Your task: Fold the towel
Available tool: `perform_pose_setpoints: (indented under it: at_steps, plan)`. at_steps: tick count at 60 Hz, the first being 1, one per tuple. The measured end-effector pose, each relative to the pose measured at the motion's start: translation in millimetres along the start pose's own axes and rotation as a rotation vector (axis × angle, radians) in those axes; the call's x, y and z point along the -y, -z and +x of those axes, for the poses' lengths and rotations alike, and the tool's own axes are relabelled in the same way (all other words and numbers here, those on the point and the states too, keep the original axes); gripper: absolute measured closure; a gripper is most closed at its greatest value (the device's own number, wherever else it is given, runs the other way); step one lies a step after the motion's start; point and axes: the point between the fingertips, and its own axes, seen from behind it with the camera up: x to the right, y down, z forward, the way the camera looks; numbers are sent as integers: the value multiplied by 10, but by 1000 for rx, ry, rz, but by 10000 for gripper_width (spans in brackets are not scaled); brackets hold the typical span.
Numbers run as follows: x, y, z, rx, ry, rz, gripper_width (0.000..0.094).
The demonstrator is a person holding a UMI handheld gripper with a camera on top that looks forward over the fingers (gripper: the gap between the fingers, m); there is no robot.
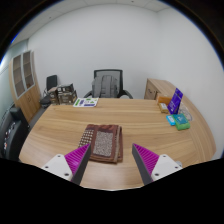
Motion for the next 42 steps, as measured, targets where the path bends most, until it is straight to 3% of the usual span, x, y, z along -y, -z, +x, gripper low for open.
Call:
perform_pose_setpoints:
  at_steps: [23, 42]
  plan:
    - [-312, 1772, -528, -91, 11, 80, 75]
    - [-427, 2277, -680, -120, 20, 113, 78]
